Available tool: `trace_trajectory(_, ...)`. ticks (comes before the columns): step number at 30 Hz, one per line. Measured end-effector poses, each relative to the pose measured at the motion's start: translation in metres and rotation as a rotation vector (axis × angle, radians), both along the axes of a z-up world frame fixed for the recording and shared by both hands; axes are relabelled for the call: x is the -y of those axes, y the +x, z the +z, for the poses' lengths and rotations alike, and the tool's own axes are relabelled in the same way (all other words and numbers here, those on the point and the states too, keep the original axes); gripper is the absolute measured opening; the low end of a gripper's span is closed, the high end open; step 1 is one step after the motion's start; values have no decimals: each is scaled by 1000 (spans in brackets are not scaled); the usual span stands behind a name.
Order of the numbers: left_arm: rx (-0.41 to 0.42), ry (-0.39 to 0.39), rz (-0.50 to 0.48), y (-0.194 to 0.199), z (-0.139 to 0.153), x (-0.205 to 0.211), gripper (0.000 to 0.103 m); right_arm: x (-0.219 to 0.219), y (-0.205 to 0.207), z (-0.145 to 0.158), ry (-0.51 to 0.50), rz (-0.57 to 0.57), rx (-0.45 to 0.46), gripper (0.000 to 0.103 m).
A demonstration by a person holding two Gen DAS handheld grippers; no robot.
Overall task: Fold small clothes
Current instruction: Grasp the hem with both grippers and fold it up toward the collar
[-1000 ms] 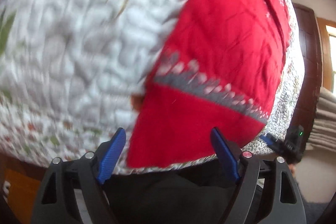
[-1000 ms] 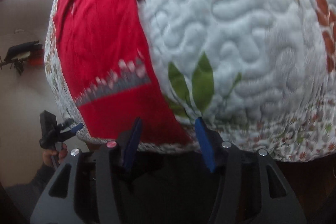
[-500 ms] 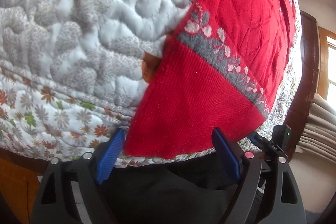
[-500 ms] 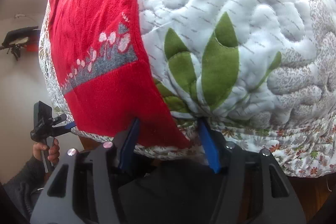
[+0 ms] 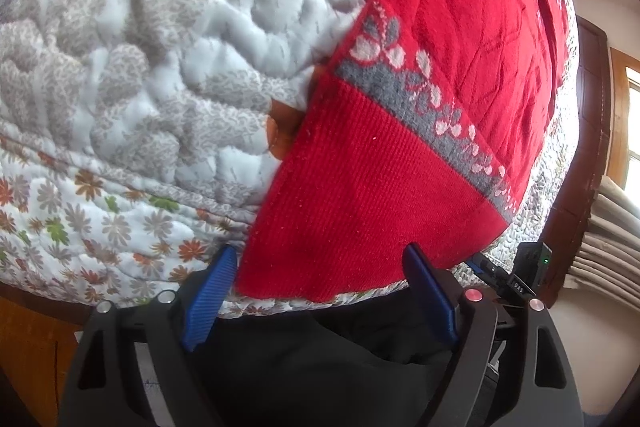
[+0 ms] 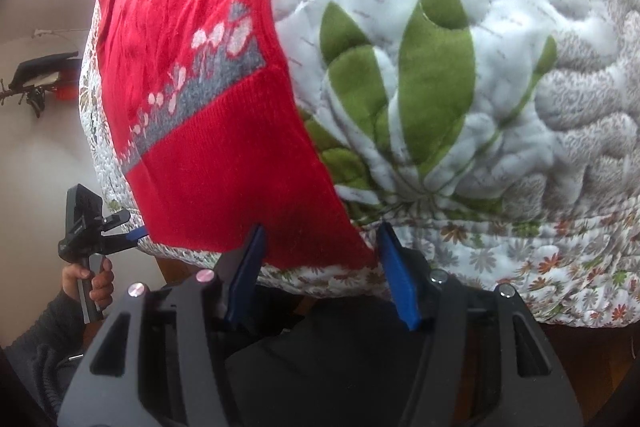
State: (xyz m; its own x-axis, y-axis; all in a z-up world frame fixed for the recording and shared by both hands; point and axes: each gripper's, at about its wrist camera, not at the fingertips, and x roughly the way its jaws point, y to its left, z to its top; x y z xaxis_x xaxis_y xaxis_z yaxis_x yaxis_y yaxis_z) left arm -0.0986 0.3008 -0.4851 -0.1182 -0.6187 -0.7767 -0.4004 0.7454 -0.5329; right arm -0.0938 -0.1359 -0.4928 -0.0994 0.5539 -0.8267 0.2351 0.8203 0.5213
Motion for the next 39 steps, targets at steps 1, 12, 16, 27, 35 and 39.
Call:
trace_trajectory(1,1,8,-1,1,1,1,82,0,0,0,1,-3,0,58)
trace_trajectory(12,6,31,-9,-7,10,-6,9,1,-8,10,31,-4,-7,11)
trace_trajectory(16,40,32,-5,-12,18,-8,7,5,-13,22,43,-34,2,8)
trace_trajectory(27,111,-11,54,-43,46,-19,6,13,-29,58,78,-74,59,7)
trace_trajectory(35,197,-93,92,-40,85,-23,6,16,-25,86,177,-102,94,6)
trace_trajectory(39,254,-160,132,-30,113,-31,6,21,-11,114,251,-144,139,6)
